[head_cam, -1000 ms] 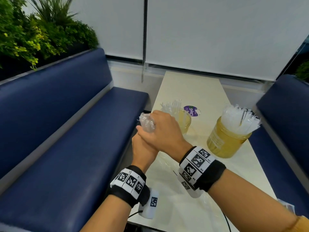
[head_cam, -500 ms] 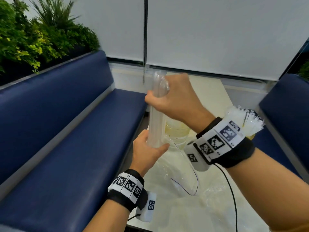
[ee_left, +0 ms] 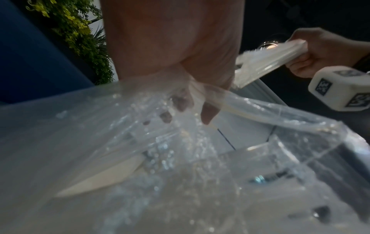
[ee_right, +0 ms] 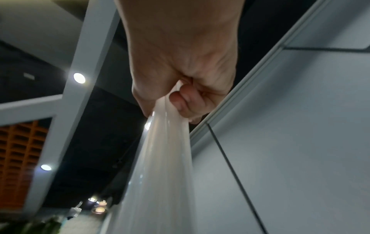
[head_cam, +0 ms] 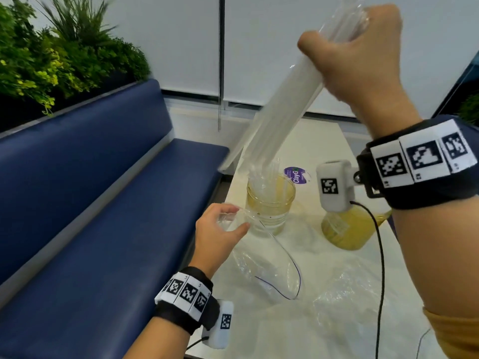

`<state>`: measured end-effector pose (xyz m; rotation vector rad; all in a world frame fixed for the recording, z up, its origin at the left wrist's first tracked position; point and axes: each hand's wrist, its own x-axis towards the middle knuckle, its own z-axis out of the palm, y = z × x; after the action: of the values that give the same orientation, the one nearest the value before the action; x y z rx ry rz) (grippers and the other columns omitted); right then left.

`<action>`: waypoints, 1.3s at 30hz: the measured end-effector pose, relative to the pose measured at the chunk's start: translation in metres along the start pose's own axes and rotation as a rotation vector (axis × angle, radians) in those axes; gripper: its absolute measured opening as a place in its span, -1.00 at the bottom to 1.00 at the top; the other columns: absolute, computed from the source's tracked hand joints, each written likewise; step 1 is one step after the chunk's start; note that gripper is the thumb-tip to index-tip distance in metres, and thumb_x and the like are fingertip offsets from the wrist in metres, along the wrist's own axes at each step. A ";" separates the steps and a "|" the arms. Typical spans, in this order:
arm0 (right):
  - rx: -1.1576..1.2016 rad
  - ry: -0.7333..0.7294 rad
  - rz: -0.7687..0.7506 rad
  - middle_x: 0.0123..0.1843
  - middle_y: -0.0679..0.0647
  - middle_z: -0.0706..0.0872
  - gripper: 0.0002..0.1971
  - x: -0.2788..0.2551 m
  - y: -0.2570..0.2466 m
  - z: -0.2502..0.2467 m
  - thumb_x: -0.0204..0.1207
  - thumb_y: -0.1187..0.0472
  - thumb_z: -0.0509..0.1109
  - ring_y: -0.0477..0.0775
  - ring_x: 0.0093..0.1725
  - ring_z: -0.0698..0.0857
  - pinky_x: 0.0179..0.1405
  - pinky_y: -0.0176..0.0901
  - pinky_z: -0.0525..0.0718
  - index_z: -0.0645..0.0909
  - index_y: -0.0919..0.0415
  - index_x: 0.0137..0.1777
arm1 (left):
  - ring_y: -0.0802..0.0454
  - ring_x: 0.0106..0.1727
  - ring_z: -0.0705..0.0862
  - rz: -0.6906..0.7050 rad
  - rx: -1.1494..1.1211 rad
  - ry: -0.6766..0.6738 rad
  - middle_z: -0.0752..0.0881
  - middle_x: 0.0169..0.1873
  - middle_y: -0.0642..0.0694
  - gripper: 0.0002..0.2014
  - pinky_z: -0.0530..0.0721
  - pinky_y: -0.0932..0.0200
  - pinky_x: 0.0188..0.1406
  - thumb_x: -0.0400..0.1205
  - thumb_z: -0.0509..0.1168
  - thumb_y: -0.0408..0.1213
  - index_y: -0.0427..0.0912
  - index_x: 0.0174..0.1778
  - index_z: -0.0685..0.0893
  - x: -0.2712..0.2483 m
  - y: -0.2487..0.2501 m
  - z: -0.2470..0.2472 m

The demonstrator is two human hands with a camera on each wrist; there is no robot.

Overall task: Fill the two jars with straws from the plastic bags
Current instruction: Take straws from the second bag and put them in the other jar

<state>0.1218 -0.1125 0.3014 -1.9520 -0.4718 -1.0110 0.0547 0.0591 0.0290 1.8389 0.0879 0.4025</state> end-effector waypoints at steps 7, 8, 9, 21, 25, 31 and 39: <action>-0.206 -0.041 0.040 -0.51 0.05 0.36 -0.61 0.015 0.063 0.016 0.27 -0.02 0.45 -0.06 -0.56 0.30 -0.66 -0.31 0.22 0.42 0.26 -0.49 | 0.26 0.12 0.75 -0.016 -0.033 -0.028 0.77 0.06 0.16 -0.66 0.68 0.32 0.14 0.45 0.65 -0.22 0.01 0.08 0.72 0.001 -0.003 -0.005; -0.222 -0.064 0.052 -0.53 0.05 0.36 -0.62 0.014 0.073 0.022 0.27 0.00 0.45 -0.05 -0.57 0.33 -0.66 -0.25 0.27 0.41 0.26 -0.50 | 0.25 0.13 0.75 -0.017 -0.033 -0.031 0.77 0.06 0.15 -0.67 0.69 0.30 0.15 0.46 0.64 -0.22 0.01 0.09 0.73 0.001 -0.004 -0.006; -0.242 -0.087 0.062 -0.54 0.06 0.37 -0.62 0.013 0.083 0.029 0.27 0.02 0.45 -0.04 -0.56 0.35 -0.65 -0.23 0.30 0.40 0.25 -0.52 | 0.24 0.13 0.75 -0.020 -0.031 -0.034 0.77 0.07 0.15 -0.67 0.69 0.30 0.16 0.46 0.64 -0.22 0.01 0.09 0.73 0.001 -0.004 -0.006; -0.416 -0.487 0.155 -0.60 -0.05 0.32 -0.57 -0.048 0.169 0.106 0.38 0.10 0.46 -0.11 -0.62 0.29 -0.63 -0.43 0.24 0.30 0.11 -0.57 | 0.33 0.11 0.75 -0.038 -0.054 -0.070 0.78 0.05 0.19 -0.68 0.65 0.51 0.02 0.47 0.63 -0.26 0.04 0.08 0.73 0.006 -0.005 -0.009; -0.479 -0.567 0.214 -0.59 -0.04 0.36 -0.59 -0.077 0.197 0.116 0.37 -0.01 0.43 -0.12 -0.59 0.32 -0.54 -0.28 0.32 0.33 0.09 -0.55 | 0.28 0.12 0.76 -0.035 -0.060 -0.067 0.79 0.06 0.16 -0.68 0.67 0.46 0.10 0.47 0.63 -0.27 0.02 0.09 0.74 0.009 -0.006 -0.012; -0.475 -0.491 0.322 -0.54 -0.01 0.43 -0.49 -0.106 0.205 0.112 0.44 -0.08 0.49 -0.03 -0.52 0.43 -0.56 -0.26 0.27 0.30 0.10 -0.54 | 0.25 0.14 0.77 -0.061 -0.072 -0.074 0.80 0.06 0.15 -0.69 0.70 0.30 0.19 0.48 0.62 -0.26 0.02 0.09 0.74 0.013 -0.006 -0.009; -0.493 -0.578 0.424 -0.20 0.07 0.65 -0.52 -0.103 0.204 0.113 0.46 -0.29 0.46 0.12 -0.19 0.65 -0.26 -0.14 0.55 0.54 0.17 -0.15 | 0.21 0.15 0.78 -0.075 -0.092 -0.068 0.80 0.06 0.15 -0.71 0.72 0.21 0.25 0.49 0.61 -0.27 0.01 0.08 0.75 0.015 -0.006 -0.008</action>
<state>0.2454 -0.1262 0.0794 -2.6499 -0.0961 -0.2878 0.0669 0.0722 0.0292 1.7509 0.0899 0.2861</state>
